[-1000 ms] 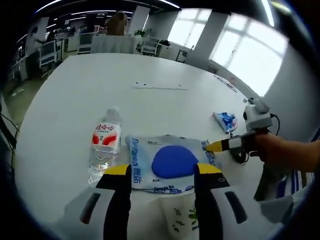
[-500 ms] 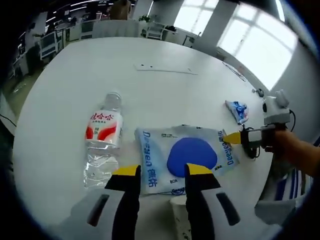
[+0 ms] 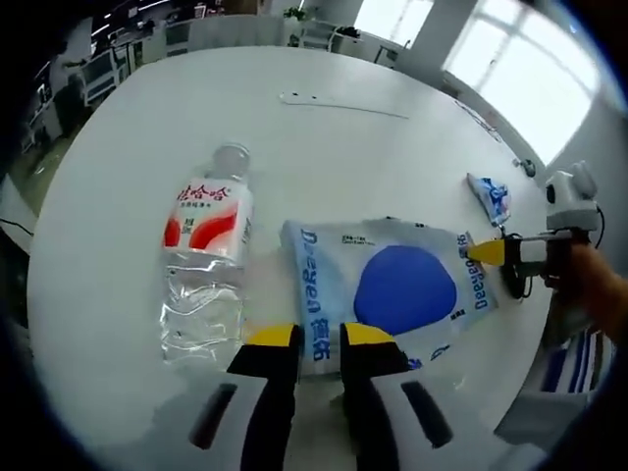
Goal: Arrange the tabletop items into an orderly group along one side of the table until the central work area is clear of visible clutter.
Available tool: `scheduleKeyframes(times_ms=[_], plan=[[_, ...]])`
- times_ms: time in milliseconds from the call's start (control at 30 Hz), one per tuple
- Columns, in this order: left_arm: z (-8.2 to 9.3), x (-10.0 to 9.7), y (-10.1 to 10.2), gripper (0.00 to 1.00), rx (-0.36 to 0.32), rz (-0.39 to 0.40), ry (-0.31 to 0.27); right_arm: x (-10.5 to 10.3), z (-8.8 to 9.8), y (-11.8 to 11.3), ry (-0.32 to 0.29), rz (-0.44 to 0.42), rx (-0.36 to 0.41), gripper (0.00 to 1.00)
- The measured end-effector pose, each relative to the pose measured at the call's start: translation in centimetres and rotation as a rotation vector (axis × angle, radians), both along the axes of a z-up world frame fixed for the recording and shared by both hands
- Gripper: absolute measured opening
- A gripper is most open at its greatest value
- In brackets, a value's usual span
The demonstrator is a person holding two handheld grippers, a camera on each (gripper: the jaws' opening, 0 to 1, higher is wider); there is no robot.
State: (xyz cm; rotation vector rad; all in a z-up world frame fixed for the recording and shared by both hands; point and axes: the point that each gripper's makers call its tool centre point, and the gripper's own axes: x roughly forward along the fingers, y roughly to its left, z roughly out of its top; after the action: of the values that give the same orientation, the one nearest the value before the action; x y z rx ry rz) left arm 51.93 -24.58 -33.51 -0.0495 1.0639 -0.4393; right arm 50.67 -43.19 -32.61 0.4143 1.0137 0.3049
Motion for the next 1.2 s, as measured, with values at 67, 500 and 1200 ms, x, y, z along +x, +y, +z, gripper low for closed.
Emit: scheduleKeyframes(times_ms=[67,500,1200], plan=[[-0.2,0.0,0.2,0.06,0.006,-0.003,0.003,0.0,0.0,0.0,0.000,0.000,0.000,0.00],[0.4,-0.1,-0.4,0.00,-0.026,-0.022,-0.008,0.6,0.8,-0.4,-0.015,0.013,0.000,0.00],[4.4,1.5,-3.9,0.00,-0.122,-0.035,-0.073,3.6,4.3,-3.7,-0.098,0.048,-0.038,0.00]])
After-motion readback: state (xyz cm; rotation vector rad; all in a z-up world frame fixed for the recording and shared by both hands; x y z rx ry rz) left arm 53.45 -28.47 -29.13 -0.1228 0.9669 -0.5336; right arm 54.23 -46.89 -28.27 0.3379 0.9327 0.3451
